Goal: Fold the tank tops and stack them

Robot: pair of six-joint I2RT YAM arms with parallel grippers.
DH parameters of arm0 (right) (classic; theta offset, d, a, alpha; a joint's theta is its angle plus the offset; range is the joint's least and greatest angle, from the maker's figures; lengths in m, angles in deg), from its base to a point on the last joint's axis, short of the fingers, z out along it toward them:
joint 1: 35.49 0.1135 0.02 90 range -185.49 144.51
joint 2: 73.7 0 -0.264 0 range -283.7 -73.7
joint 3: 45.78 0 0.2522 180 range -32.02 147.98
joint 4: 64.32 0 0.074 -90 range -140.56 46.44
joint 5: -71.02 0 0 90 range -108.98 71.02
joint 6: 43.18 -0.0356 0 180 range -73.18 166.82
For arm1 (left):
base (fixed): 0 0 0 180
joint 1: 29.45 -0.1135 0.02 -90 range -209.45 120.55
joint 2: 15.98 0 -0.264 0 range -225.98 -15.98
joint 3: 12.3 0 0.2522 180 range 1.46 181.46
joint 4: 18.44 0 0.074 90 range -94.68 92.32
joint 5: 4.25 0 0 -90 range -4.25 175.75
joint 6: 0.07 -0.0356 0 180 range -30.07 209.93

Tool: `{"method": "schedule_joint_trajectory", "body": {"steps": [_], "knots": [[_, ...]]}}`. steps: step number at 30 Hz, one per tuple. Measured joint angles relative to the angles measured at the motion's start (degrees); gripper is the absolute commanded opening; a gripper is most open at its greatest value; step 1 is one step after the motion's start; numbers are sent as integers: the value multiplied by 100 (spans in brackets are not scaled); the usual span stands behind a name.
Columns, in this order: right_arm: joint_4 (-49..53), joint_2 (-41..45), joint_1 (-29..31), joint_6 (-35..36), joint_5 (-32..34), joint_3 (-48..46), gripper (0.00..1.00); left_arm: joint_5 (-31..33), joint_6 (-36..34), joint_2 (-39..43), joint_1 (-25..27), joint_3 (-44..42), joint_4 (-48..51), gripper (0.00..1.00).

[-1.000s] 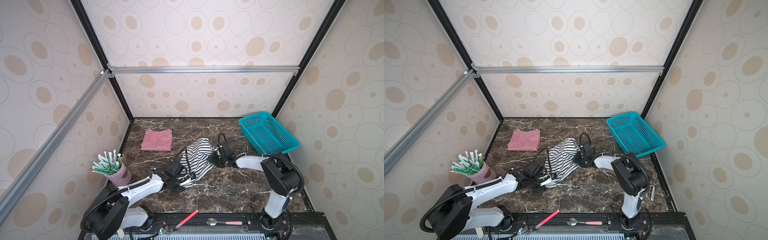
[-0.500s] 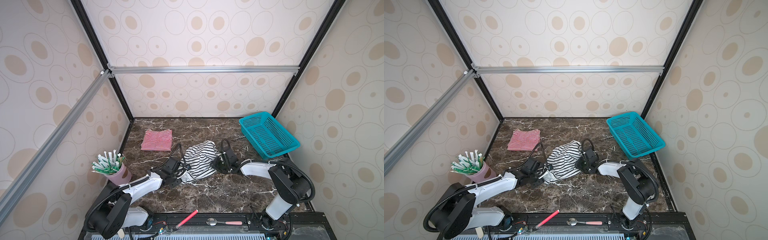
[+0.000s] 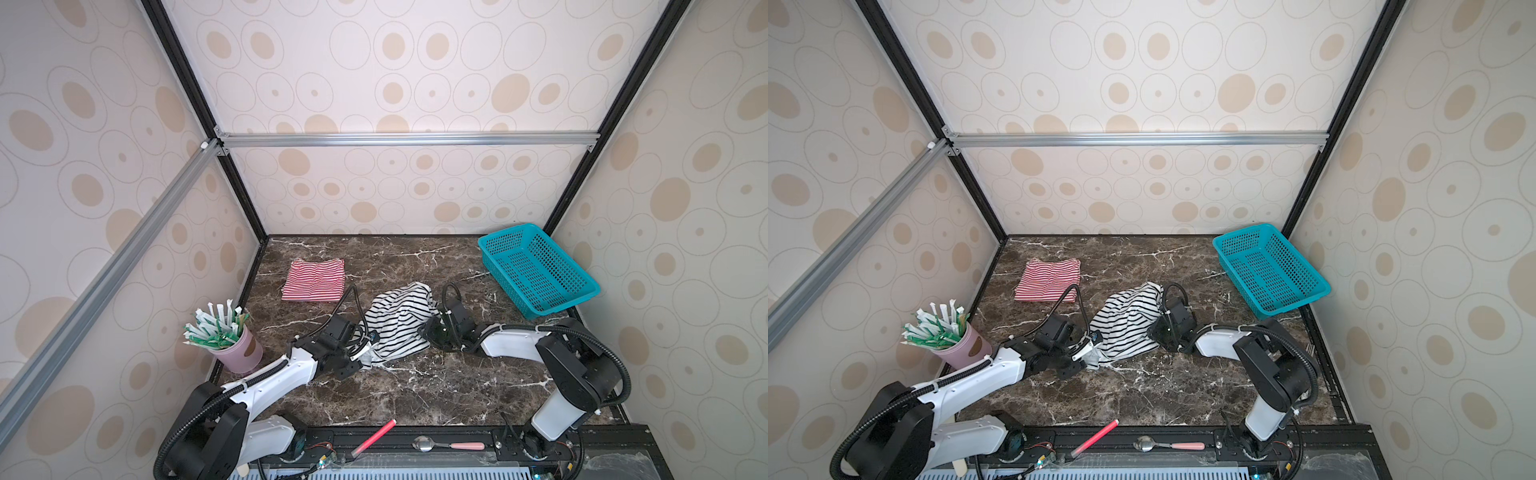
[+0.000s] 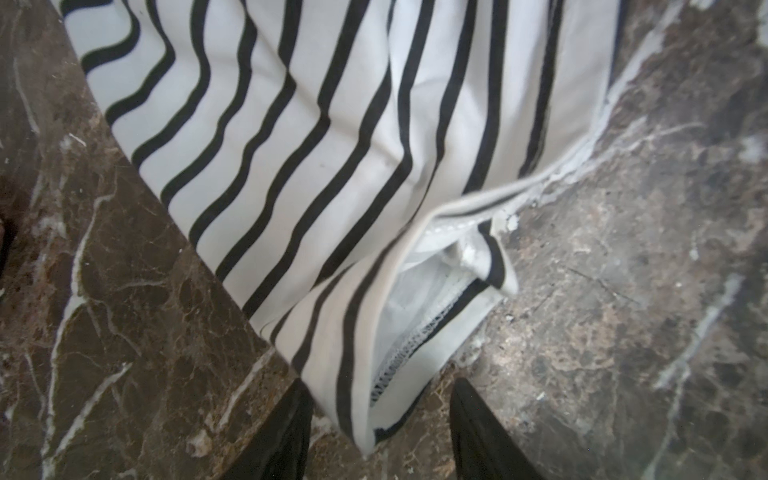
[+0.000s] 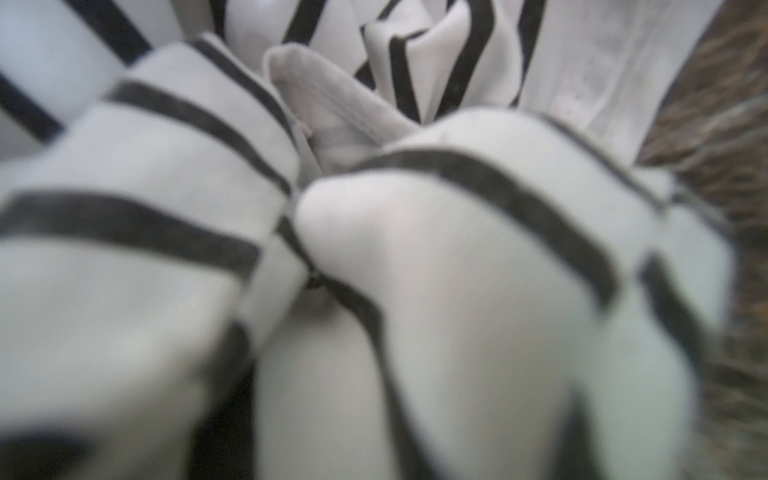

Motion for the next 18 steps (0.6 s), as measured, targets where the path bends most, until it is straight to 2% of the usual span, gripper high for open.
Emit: {"method": "schedule_joint_trajectory", "body": {"steps": [9, 18], "knots": [[-201, 0, 46, -90, 44, -98, 40, 107, 103, -114, -437, 20, -146, 48], [-356, 0, 46, -188, 70, -179, 39, -94, 28, -328, -505, 22, -37, 48]]}}
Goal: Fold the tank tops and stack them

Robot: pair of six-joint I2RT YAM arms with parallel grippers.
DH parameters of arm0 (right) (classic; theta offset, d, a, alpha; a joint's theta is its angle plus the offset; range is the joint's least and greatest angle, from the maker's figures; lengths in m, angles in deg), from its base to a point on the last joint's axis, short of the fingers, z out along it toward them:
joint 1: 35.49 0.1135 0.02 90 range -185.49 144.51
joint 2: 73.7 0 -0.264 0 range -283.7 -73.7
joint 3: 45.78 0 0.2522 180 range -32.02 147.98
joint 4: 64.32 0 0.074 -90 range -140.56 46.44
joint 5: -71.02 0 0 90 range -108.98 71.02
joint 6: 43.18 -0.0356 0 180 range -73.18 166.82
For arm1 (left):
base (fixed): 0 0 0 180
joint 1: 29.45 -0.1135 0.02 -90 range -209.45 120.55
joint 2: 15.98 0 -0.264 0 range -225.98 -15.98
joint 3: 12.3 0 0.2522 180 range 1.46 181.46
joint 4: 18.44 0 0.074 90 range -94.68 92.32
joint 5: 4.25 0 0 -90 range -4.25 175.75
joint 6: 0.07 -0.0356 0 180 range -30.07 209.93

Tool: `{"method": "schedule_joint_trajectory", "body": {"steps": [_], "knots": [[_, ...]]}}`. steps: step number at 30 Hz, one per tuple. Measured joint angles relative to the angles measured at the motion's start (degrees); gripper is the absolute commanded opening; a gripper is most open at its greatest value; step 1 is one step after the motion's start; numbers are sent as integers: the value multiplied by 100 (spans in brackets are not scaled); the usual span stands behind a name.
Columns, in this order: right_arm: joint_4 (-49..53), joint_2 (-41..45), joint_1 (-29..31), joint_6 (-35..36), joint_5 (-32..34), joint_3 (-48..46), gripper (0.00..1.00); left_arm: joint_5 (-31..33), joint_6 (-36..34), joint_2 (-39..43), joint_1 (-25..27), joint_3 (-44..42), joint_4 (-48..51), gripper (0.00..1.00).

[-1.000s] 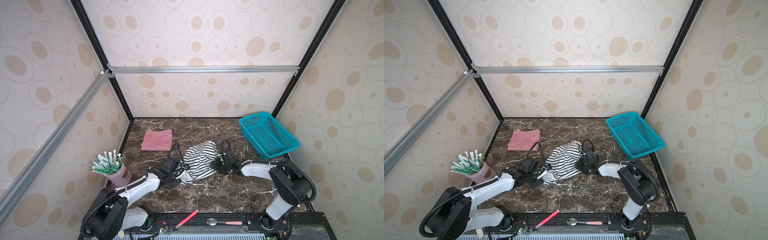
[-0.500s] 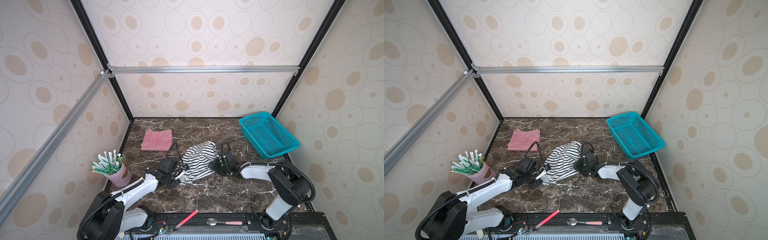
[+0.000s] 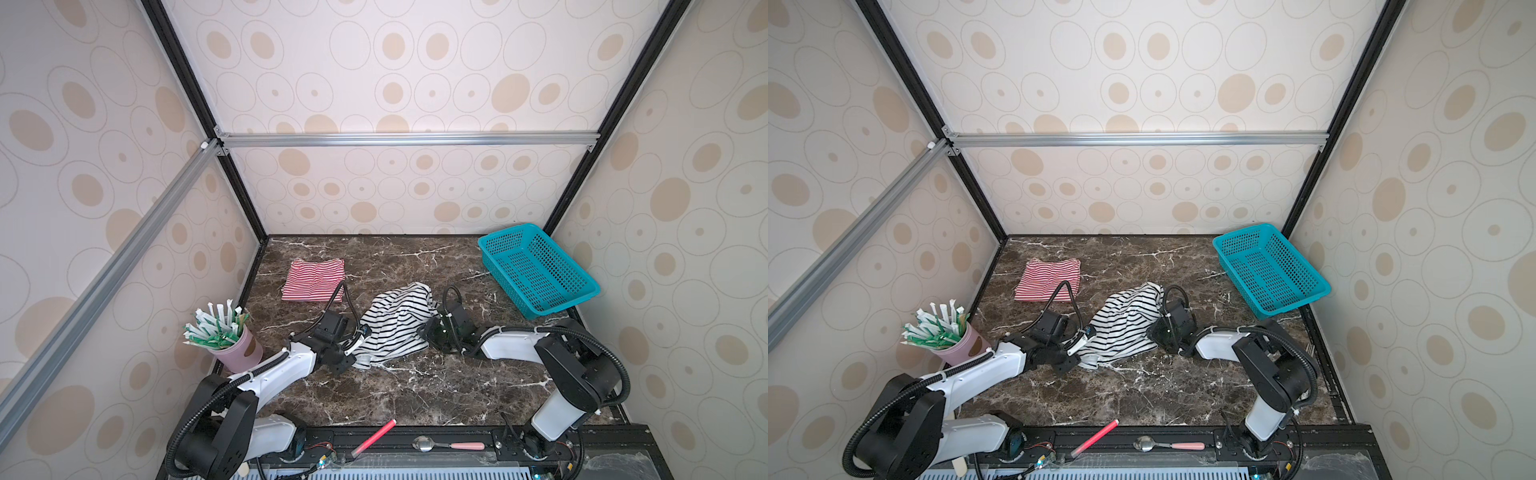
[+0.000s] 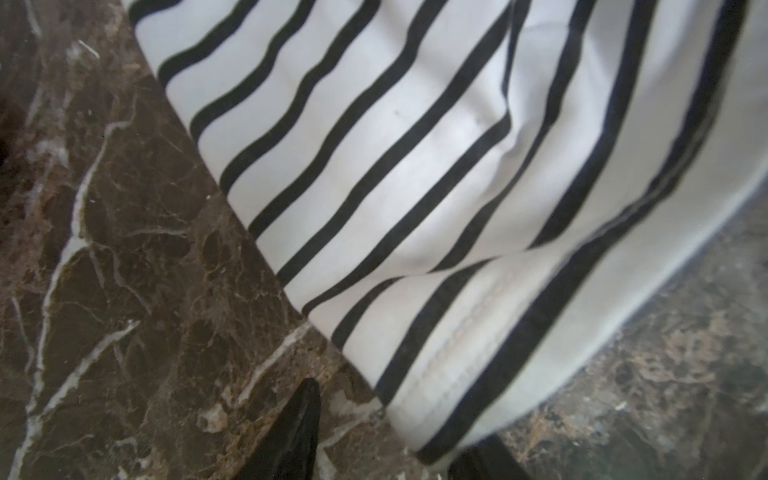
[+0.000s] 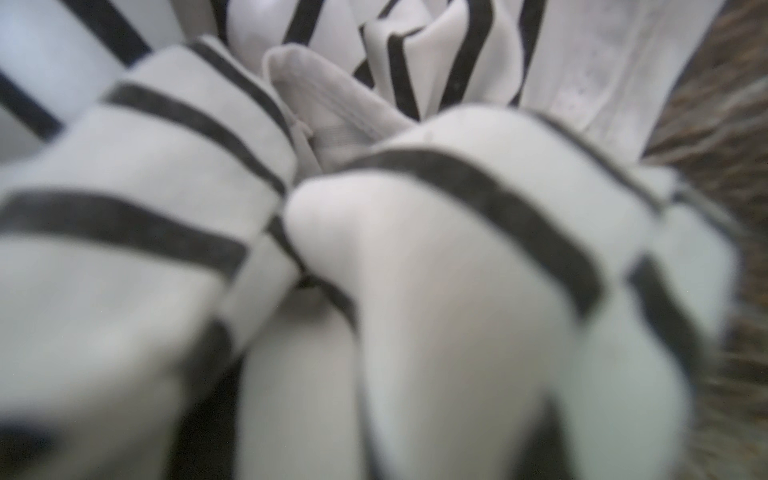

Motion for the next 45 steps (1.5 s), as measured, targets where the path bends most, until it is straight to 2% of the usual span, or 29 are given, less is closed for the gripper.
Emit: {"method": "schedule_joint_trajectory", "body": {"steps": [4, 10, 15, 21, 26, 29, 34, 37, 41, 45], "knots": [[-146, 0, 0, -52, 4, -70, 38, -151, -63, -68, 0, 0, 81, 46], [-264, 0, 2, -111, 13, -127, 38, -297, -195, -428, 0, 199, 251, 29], [-286, 0, 4, -114, 20, -140, 38, -339, -234, -535, -26, 273, 262, 21], [-299, 0, 4, -109, 24, -149, 39, -361, -240, -535, -81, 278, 282, 0], [-94, 55, 9, 256, -22, -15, 54, -249, -203, -422, -192, 363, 376, 0], [743, 323, 37, 903, 85, 249, 57, -201, -184, -24, -199, 514, 492, 0], [1886, 1506, 166, 1808, 426, 367, 53, -138, -133, 697, -199, 732, 507, 0], [2317, 1985, 216, 2085, 636, 321, 49, -109, -70, 804, -199, 750, 507, 0], [2688, 2022, 223, 2240, 804, 90, 48, -96, -2, 822, -199, 750, 514, 0], [2708, 1615, 225, 2253, 752, 22, 48, -107, 52, 907, -199, 750, 518, 0]]}}
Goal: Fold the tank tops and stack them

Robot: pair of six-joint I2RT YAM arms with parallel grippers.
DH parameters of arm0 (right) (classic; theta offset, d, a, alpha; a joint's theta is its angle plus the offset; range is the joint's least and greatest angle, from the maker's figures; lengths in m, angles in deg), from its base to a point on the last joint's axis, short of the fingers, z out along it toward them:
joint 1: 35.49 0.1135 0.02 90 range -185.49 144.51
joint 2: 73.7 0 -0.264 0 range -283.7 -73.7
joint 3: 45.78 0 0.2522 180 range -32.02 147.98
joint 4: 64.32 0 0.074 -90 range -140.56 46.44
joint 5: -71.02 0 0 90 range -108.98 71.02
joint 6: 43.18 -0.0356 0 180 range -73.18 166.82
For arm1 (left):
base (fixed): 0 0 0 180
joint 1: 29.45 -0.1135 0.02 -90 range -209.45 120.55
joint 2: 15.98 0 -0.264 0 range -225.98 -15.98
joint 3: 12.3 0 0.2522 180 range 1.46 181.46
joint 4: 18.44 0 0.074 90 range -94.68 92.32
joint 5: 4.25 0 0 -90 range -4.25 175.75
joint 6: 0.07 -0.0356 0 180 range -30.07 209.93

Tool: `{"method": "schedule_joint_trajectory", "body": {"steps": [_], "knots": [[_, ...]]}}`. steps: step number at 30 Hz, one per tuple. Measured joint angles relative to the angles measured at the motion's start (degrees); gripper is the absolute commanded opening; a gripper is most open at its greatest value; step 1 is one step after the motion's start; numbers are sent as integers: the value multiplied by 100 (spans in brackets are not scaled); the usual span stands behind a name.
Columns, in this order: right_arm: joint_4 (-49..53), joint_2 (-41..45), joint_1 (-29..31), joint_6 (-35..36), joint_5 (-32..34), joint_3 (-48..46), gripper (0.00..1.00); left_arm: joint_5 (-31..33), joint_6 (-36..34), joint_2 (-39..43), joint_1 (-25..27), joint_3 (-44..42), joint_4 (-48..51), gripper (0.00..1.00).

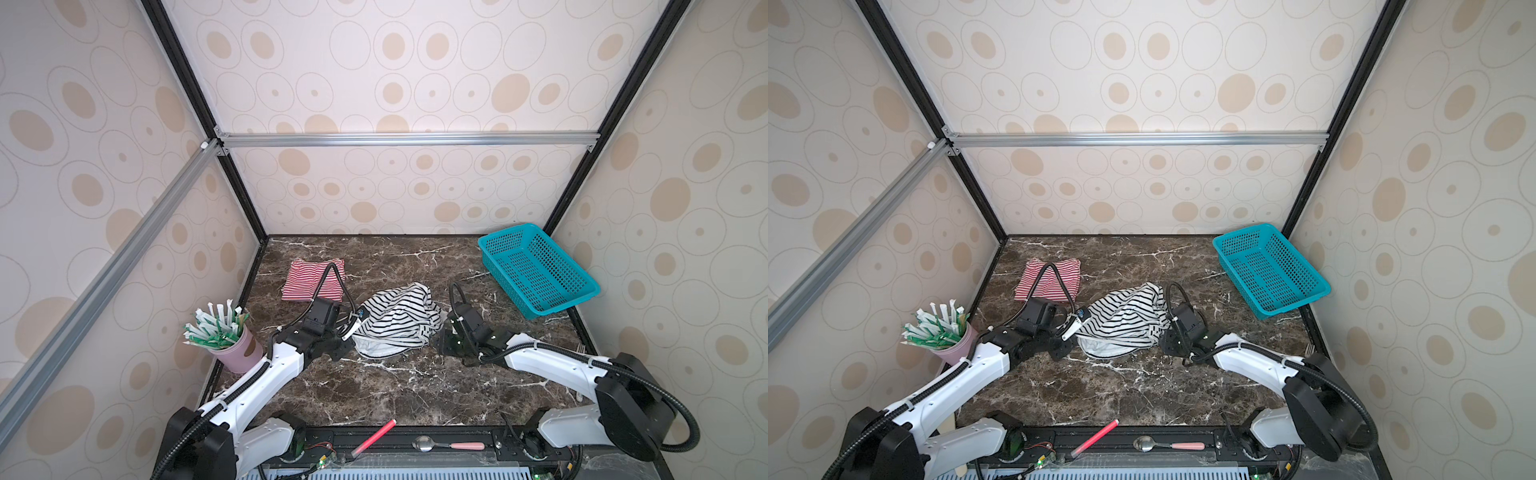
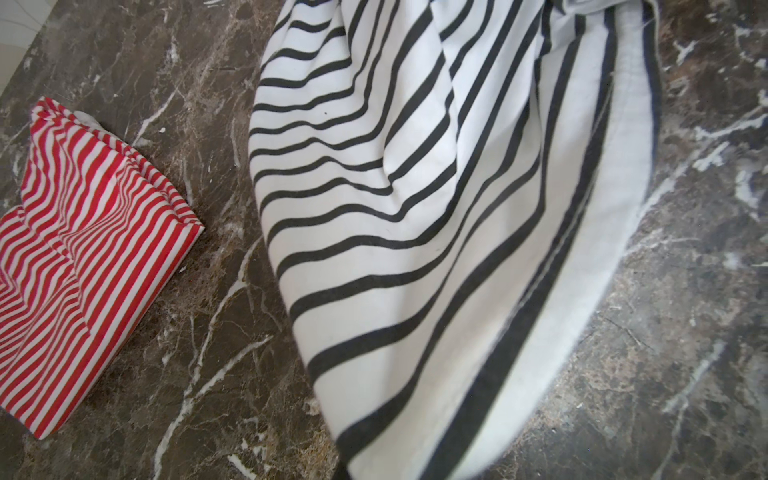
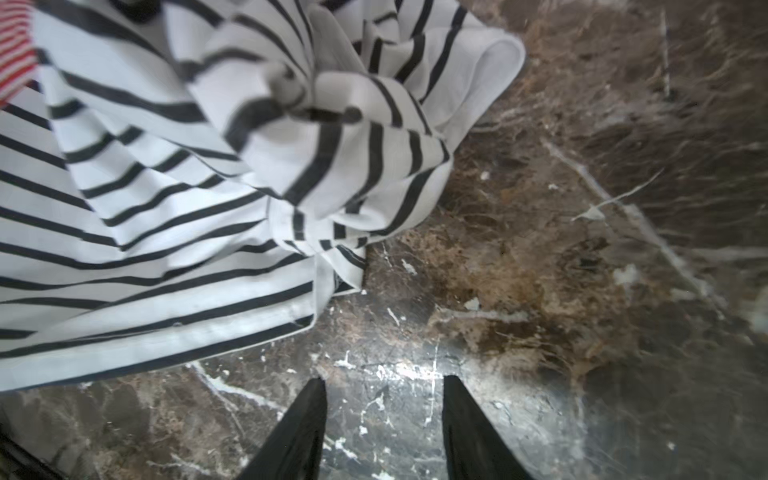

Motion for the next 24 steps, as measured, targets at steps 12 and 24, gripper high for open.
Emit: {"method": "schedule_joint_trajectory", "body": {"steps": [12, 24], "knots": [[-94, -1244, 229, 26, 11, 988, 46, -26, 109, 146, 0, -11, 72, 0], [525, -1867, 348, 74, 525, 1939, 40, -118, 179, 177, 0, -120, 74, 0]]}}
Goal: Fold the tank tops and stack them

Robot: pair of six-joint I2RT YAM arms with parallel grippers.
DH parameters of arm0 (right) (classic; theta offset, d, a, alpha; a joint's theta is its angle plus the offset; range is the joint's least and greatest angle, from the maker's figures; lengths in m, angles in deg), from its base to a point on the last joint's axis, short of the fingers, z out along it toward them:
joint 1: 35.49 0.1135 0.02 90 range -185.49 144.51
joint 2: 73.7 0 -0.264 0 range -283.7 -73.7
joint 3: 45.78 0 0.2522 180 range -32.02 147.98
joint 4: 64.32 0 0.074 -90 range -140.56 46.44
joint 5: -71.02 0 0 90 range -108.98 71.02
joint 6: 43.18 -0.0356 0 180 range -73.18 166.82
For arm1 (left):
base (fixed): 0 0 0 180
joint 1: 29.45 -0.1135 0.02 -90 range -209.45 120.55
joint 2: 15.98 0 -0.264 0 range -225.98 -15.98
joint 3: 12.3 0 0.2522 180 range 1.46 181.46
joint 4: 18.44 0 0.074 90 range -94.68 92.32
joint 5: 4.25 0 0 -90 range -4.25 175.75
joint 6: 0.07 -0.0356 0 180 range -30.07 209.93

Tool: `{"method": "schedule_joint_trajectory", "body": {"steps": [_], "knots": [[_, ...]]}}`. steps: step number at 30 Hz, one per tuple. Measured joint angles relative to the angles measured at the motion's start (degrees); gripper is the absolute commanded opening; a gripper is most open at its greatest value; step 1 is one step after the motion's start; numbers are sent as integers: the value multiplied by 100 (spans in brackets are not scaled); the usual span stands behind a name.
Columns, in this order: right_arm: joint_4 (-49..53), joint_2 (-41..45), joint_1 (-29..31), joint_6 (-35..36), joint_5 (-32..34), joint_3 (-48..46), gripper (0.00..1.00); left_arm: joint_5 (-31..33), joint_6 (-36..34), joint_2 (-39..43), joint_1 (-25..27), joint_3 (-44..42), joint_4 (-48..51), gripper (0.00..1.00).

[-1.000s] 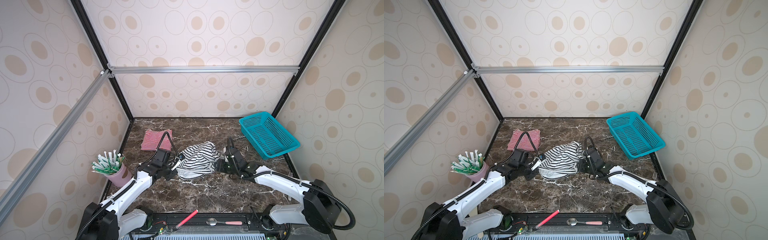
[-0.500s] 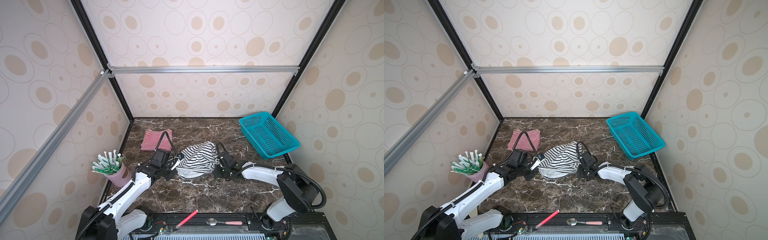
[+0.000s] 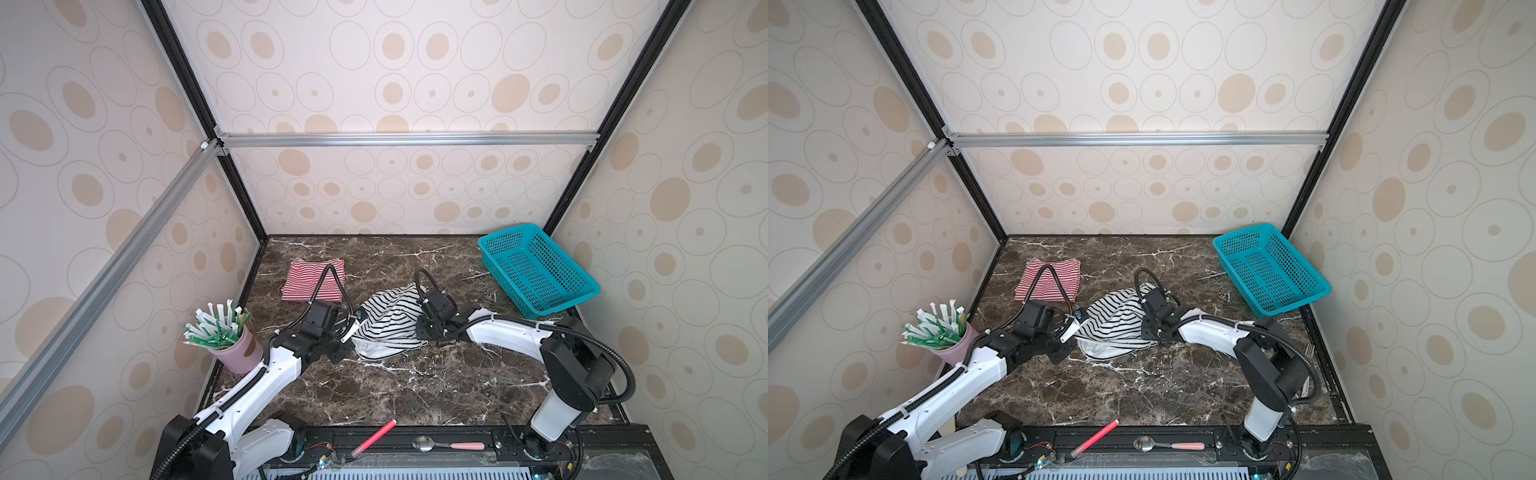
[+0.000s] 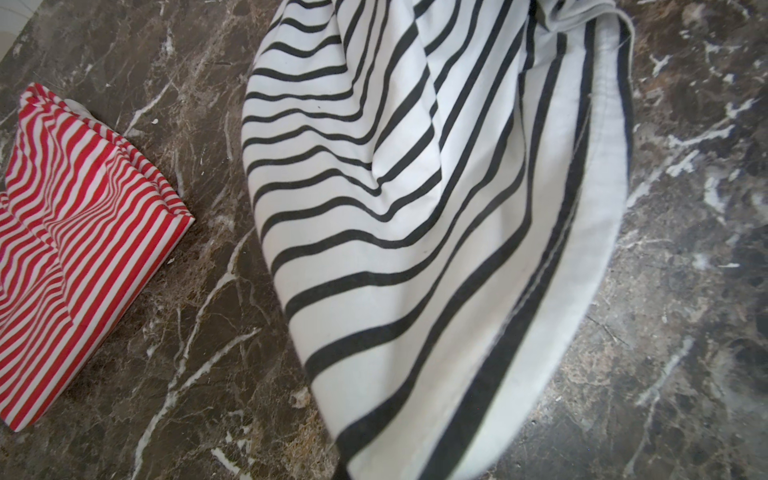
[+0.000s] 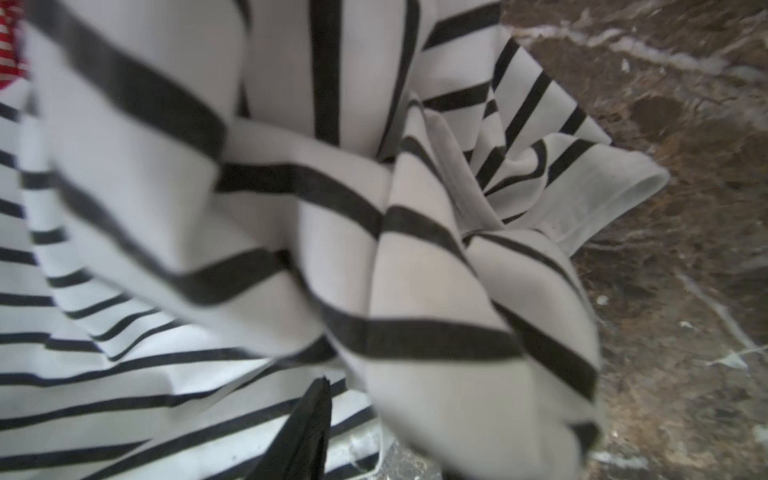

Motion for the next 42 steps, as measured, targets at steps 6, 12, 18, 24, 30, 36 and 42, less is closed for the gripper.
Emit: {"method": "schedule_joint_trajectory", "body": {"steps": [6, 12, 18, 24, 30, 36, 42], "knots": [[407, -216, 216, 55, 284, 354, 39, -7, 0, 0, 0, -33, -9, 0], [566, -470, 278, 57, 540, 673, 39, -31, 0, 0, 0, -61, -24, 0], [859, -837, 278, 59, 839, 992, 38, -66, 0, 0, 0, -107, -37, 0], [1034, -1005, 278, 92, 1080, 1139, 15, -72, 0, 0, 0, -109, -48, 0], [1180, -807, 280, 103, 1305, 1062, 8, -57, 0, 0, 0, -118, -55, 0], [1440, 319, 291, 210, 1462, 782, 0, 98, 13, -2, 0, -90, -76, 0], [1749, 1718, 289, 479, 1582, 739, 0, 304, 98, -22, -2, 599, -13, 0]]}}
